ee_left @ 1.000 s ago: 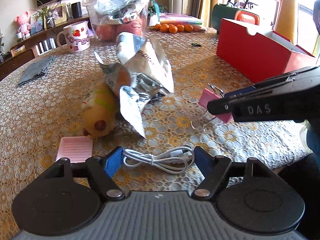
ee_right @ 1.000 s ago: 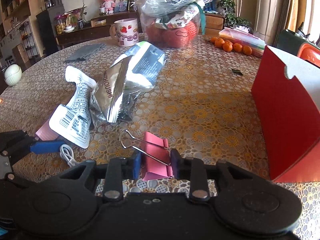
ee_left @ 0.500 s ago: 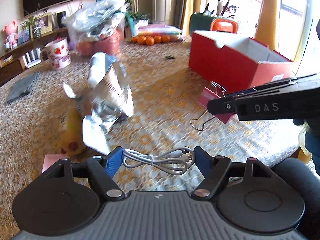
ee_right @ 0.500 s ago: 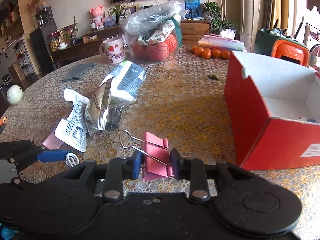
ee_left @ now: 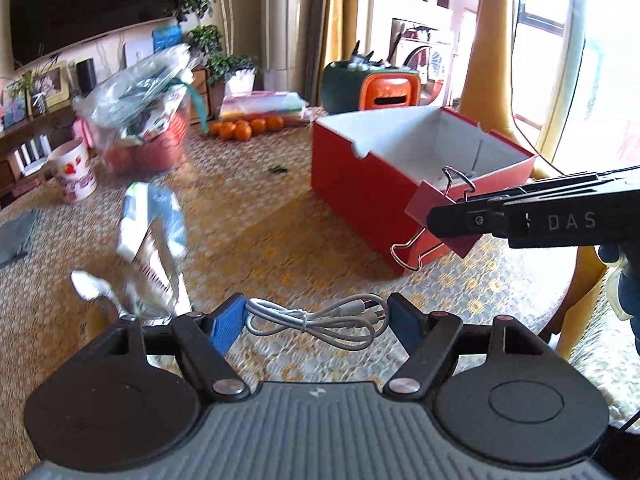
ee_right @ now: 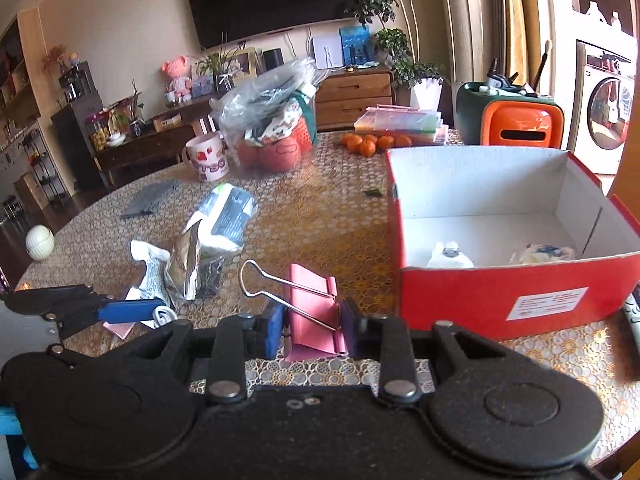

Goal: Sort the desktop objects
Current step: 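Close the left gripper on the white USB cable and lift it, then carry the binder clip and the cable with both grippers over the shoebox, then open the right gripper to drop the clip while the left gripper releases the cable into the box, then move both grippers back from the shoebox toward the silver snack bags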

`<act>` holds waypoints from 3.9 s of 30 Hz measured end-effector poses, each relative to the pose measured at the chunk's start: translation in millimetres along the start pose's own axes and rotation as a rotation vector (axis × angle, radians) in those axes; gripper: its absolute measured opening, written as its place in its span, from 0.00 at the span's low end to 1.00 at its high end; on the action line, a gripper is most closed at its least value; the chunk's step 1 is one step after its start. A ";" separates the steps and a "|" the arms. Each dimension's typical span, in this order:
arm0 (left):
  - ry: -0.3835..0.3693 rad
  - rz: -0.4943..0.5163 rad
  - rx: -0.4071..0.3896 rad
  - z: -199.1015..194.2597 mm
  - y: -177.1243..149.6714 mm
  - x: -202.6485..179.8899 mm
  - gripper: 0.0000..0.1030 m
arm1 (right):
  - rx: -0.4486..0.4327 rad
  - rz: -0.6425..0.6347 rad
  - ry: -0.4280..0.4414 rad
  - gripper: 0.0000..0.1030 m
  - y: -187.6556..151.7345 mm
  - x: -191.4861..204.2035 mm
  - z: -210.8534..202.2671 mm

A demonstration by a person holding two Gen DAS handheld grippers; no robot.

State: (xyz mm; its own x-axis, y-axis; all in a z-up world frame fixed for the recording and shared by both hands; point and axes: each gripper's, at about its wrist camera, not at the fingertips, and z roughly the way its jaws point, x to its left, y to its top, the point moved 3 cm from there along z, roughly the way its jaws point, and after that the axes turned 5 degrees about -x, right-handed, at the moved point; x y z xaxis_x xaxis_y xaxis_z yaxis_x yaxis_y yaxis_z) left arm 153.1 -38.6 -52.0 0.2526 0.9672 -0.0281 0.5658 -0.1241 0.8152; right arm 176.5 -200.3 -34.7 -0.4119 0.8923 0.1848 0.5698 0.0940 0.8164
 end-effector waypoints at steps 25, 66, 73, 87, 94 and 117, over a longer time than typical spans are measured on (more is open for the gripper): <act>-0.120 0.197 -0.063 60.0 110.5 -103.9 0.74 | -0.157 0.009 -0.191 0.28 65.1 -126.5 -56.2; -0.124 0.284 0.386 286.5 129.8 -133.1 0.74 | 0.191 0.121 -0.285 0.28 58.2 -243.6 99.3; -0.120 0.325 0.482 300.2 122.3 -139.1 0.75 | 0.221 0.141 -0.289 0.23 53.5 -250.0 105.2; -0.149 0.307 0.447 277.2 127.8 -137.0 0.78 | 0.195 0.166 -0.267 0.38 62.1 -245.2 91.3; -0.179 0.251 0.380 236.5 142.5 -131.3 0.78 | 0.155 0.165 -0.243 0.49 71.7 -231.8 67.4; -0.186 0.171 0.179 93.4 134.0 -110.9 0.79 | 0.029 0.147 -0.151 0.75 74.1 -161.9 -25.9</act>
State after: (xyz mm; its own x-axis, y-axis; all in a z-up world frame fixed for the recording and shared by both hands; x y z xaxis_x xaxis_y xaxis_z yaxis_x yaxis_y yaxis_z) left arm 274.2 -183.2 6.3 0.4860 0.8738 -0.0186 0.6278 -0.3343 0.7029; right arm 267.0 -349.3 10.1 -0.2129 0.9533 0.2143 0.6369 -0.0309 0.7703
